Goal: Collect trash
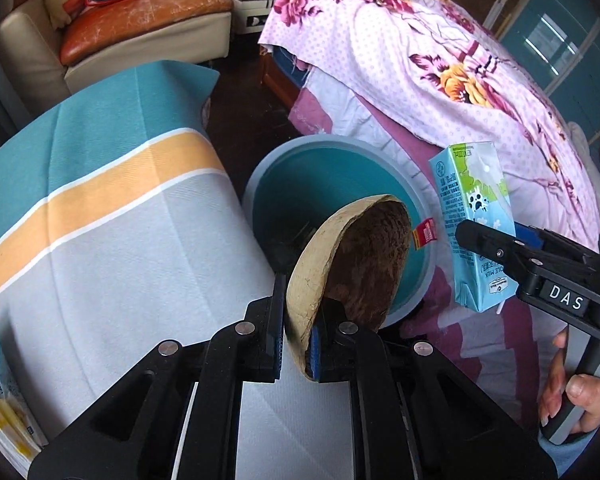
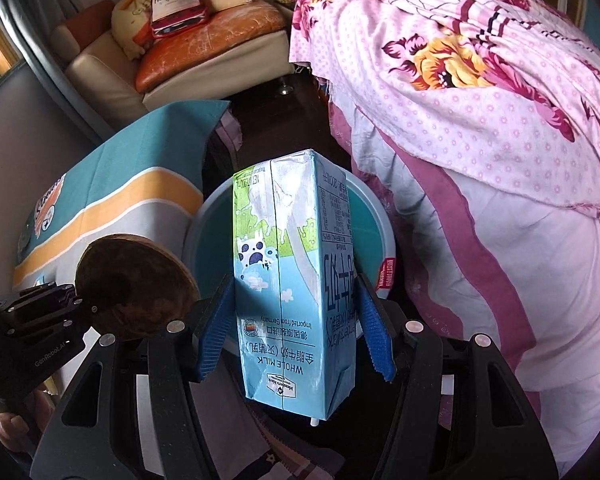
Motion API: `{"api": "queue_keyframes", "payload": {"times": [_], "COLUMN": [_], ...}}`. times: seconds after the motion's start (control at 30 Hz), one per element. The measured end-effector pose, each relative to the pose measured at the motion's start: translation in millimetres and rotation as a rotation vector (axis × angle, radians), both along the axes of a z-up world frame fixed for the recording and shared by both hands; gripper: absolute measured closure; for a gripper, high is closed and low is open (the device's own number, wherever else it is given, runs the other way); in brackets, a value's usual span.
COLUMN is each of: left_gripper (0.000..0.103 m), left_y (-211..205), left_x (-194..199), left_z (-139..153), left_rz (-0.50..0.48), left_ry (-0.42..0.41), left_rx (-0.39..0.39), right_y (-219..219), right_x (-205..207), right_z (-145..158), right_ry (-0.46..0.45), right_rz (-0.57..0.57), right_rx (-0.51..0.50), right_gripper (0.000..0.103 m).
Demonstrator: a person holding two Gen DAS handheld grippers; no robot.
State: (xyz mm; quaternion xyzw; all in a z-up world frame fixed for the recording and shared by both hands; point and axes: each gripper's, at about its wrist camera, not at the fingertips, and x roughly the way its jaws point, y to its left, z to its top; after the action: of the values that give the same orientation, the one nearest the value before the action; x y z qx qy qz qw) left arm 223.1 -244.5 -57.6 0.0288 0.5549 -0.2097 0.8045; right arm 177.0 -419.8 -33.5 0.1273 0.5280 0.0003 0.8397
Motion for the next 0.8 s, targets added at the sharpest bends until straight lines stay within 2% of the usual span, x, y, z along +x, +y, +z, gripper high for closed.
{"api": "queue_keyframes", "payload": {"times": [0.37,0.53,0.6,0.67,0.8], "left_gripper": [0.09,0.073,0.055,0.044,0.031], "left_y": [-28.4,-25.3,-24.1,-21.7,-11.0], "left_x": [13.0,16.1,14.8,13.1,10.7], "left_z": [-27.4,-27.0,-23.8,-19.1,-10.2], "left_rz": [-0.041,-0.022,-0.019,-0.009,0.018], "left_ry": [0.035,0.035,0.02,-0.004,-0.029], "left_rx": [0.043,0.023,0.023,0.027,0.017], "right_y": [-15.5,-13.3,-12.3,-11.8,-9.6], "right_x": [9.1,13.1,14.3,14.4,14.8], "right_z": [-17.8,-19.4,-19.0,-18.5,-18.2], "right_ry": [0.033,0.034,0.032,0.032,0.037], "right_rz": [-0.029,-0.025,-0.024,-0.023,-0.02], "right_rx": [0.009,0.012,0.011,0.012,0.006], "right_gripper": [0.046,0.046,0.046,0.046,0.046]}}
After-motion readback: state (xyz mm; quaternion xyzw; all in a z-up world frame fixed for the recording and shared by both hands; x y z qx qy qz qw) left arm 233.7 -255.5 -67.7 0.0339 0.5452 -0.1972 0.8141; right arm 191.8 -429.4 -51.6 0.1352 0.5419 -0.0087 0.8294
